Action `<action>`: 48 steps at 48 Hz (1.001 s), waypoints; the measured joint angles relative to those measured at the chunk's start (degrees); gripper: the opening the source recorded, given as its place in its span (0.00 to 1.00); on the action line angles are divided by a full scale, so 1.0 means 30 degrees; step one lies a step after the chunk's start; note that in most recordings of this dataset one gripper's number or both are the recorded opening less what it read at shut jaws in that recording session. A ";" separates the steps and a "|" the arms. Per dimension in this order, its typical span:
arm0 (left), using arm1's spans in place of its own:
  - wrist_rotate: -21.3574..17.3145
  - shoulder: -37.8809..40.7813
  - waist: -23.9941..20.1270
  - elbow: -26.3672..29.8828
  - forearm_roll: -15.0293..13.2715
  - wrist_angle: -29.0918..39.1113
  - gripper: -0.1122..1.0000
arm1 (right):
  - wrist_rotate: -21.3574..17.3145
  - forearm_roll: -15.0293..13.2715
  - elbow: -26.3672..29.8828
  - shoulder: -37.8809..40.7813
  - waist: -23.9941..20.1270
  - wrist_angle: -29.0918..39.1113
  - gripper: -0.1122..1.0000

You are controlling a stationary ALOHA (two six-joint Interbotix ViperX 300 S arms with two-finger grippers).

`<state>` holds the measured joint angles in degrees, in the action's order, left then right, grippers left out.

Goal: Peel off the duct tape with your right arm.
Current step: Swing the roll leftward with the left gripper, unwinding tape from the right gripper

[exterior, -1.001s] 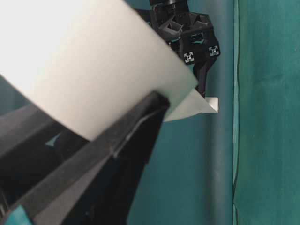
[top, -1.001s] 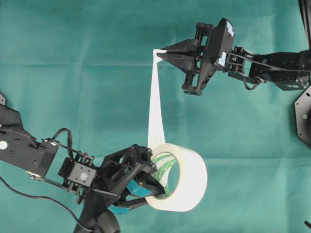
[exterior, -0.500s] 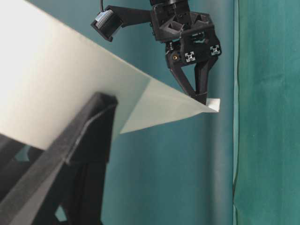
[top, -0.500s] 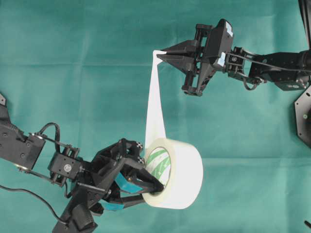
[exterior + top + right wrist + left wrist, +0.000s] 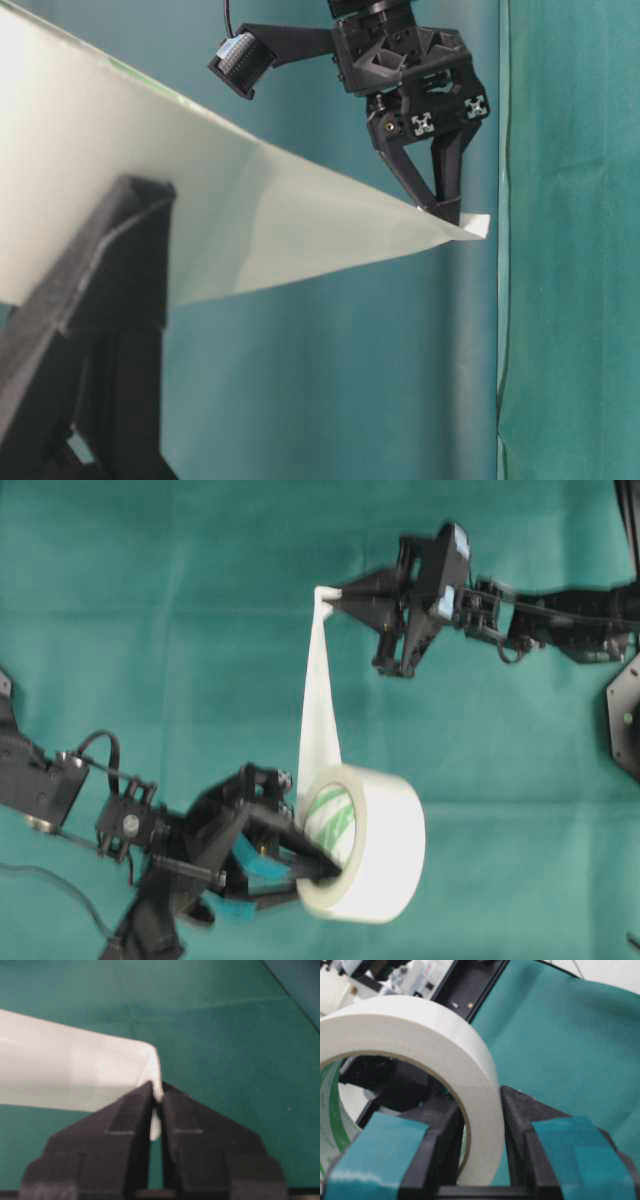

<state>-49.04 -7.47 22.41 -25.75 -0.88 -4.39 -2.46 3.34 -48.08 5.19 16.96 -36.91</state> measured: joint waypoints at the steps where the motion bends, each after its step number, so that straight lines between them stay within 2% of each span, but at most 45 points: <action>1: 0.0000 0.0000 0.0000 0.0000 0.0000 0.0000 0.29 | 0.0000 0.0000 0.0000 0.0000 0.0000 0.0000 0.02; 24: 0.0088 -0.0146 0.0146 -0.0557 0.0029 -0.0029 0.29 | -0.0029 0.0000 0.0059 0.0029 0.0000 0.0029 0.02; 32: 0.0352 -0.0586 0.0176 -0.1318 -0.0088 -0.0059 0.29 | -0.0029 0.0000 0.0029 0.0000 0.0029 0.0322 0.02; 38: 0.0908 -0.0937 0.0176 -0.1992 -0.0088 -0.0029 0.29 | -0.0029 0.0000 0.0059 0.0000 0.0234 0.0498 0.02; 48: 0.2754 -0.1816 0.0205 -0.3076 -0.0088 -0.0059 0.29 | -0.0029 0.0000 0.0029 -0.0029 0.0410 0.0527 0.02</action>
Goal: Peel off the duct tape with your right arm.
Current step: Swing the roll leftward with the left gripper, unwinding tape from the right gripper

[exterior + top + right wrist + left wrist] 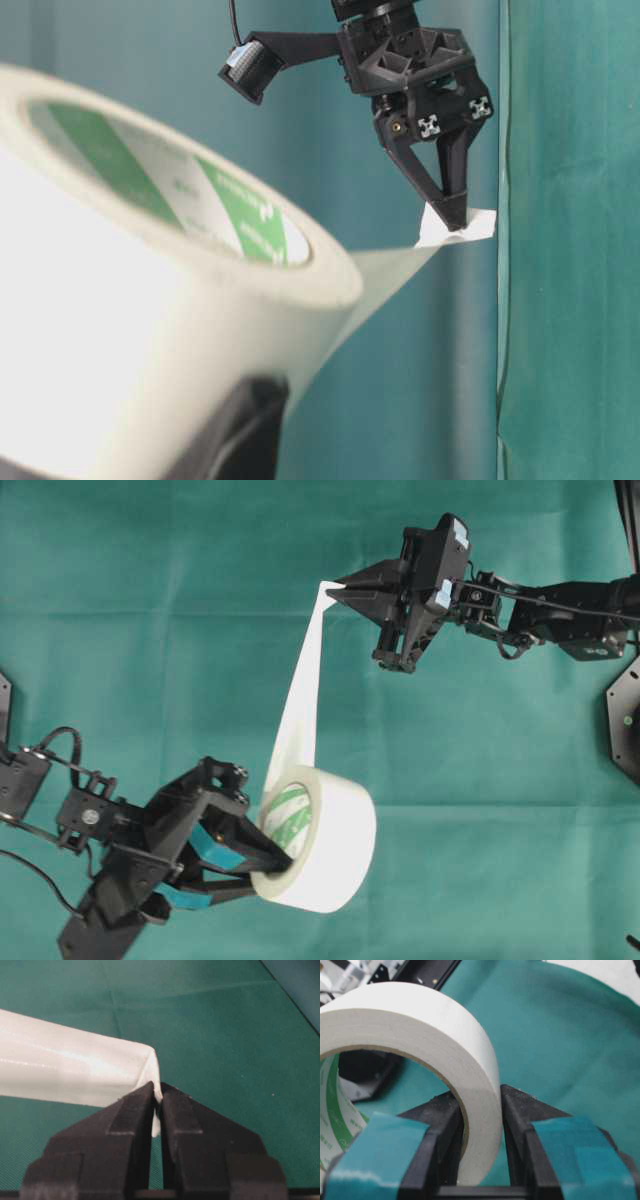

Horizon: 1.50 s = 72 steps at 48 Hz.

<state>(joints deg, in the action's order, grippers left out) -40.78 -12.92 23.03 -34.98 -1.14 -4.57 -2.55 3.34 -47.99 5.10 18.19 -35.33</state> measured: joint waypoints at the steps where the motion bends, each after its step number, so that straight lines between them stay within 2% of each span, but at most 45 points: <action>1: 0.0234 -0.0088 -0.0029 -0.0117 0.0000 0.0000 0.29 | 0.0000 0.0000 0.0029 0.0029 0.0000 0.0029 0.02; 12: 0.2373 -0.0850 0.0000 -0.1143 0.0000 0.0645 0.29 | 0.0000 0.0000 0.0059 0.0029 0.0117 0.0088 0.02; 31: 0.6123 -0.0908 -0.1084 -0.2080 0.0029 0.4131 0.29 | 0.0000 0.0059 0.0234 0.0029 0.0703 0.0674 0.02; 58: 0.6592 -0.0732 -0.1318 -0.1816 0.0000 0.7588 0.29 | 0.0029 0.0059 0.0352 0.0029 0.0732 0.0732 0.02; 72: 0.7529 0.0557 -0.1641 -0.0967 0.0029 1.0078 0.29 | 0.0029 0.0059 0.0352 0.0029 0.0732 0.0732 0.02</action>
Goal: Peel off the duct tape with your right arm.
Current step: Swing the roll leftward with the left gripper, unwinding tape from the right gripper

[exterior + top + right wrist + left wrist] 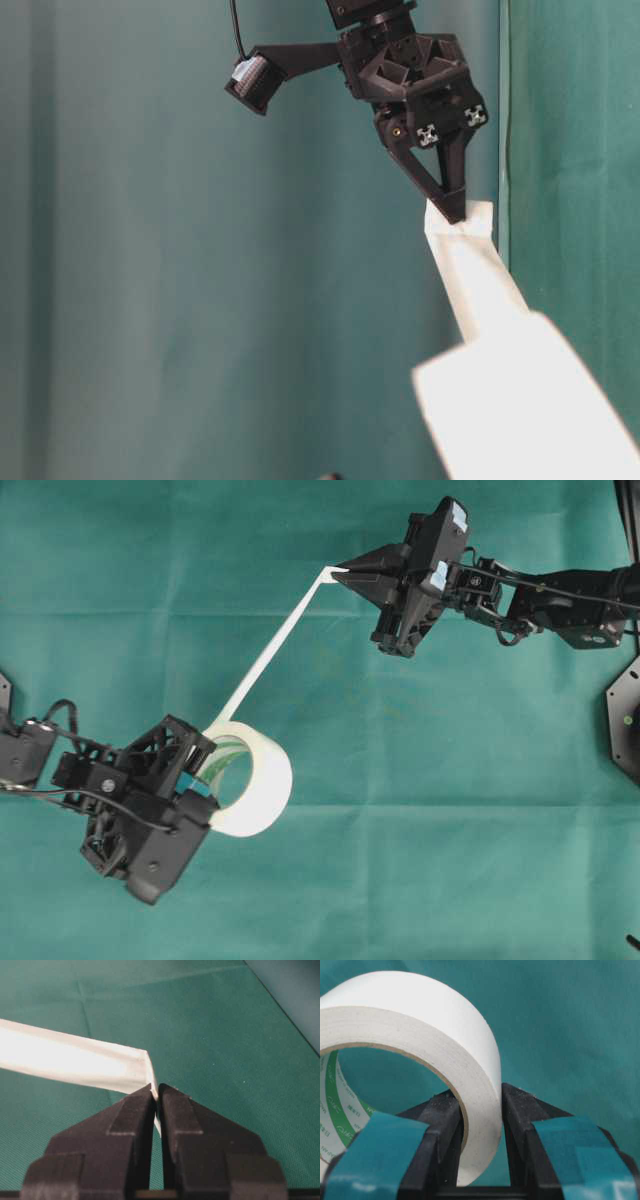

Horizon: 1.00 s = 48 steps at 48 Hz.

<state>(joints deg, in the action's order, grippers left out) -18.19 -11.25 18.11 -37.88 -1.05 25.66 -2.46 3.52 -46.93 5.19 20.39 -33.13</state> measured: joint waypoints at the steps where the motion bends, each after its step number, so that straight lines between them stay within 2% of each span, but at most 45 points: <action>1: 0.0088 0.0059 -0.0029 0.0059 0.0000 0.0205 0.29 | 0.0000 0.0000 -0.0029 0.0000 0.0000 0.0000 0.02; 18: 0.1055 0.1055 -0.0264 0.0703 0.0000 0.2256 0.29 | 0.0000 0.0000 -0.0029 0.0000 -0.0029 0.0059 0.02; 25: 0.1582 0.1084 -0.0527 0.0791 0.0029 0.2783 0.29 | 0.0000 0.0000 -0.0059 0.0000 -0.0029 0.0820 0.02; 41: 0.1729 0.1084 -0.1318 0.0791 0.0059 0.3164 0.29 | 0.0029 0.0000 -0.0146 -0.0029 0.0000 0.1729 0.02; 48: 0.1729 0.1113 -0.1758 0.0615 0.0059 0.3457 0.29 | 0.0029 -0.0381 -0.0234 -0.0029 0.0059 0.1816 0.02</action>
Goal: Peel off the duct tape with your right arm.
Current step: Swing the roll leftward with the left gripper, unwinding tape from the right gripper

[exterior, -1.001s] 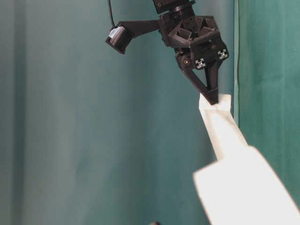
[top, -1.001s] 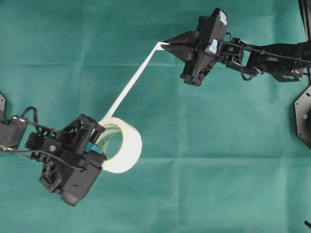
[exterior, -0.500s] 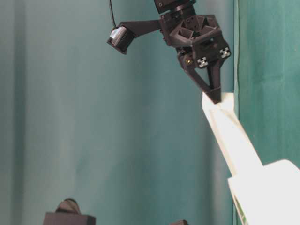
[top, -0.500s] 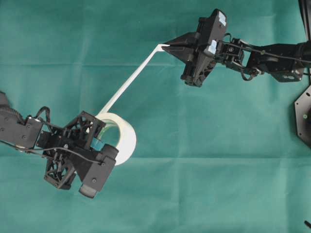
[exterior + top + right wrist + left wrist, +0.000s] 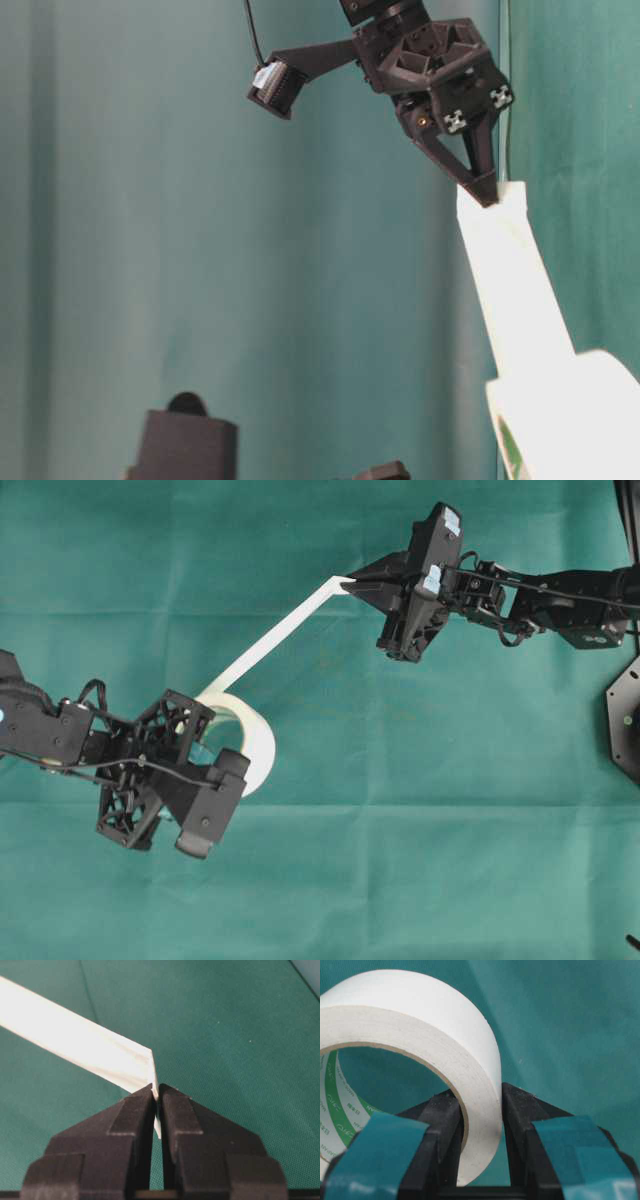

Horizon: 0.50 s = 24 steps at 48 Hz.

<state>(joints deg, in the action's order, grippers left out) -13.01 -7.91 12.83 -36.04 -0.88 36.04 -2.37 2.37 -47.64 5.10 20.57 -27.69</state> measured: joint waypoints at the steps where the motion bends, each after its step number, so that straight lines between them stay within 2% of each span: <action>1: 0.0000 0.0000 -0.0088 -0.0029 0.0000 0.0059 0.29 | 0.0000 -0.0029 -0.0029 0.0000 0.0000 0.0000 0.02; 24: -0.0029 -0.0029 -0.1113 -0.0967 0.0000 0.0293 0.29 | -0.0029 -0.0850 -0.0117 -0.0117 0.0029 0.0410 0.02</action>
<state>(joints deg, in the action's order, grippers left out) -13.10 -8.00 9.49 -38.94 -0.88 36.91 -2.46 -0.18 -47.99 4.75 20.65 -26.46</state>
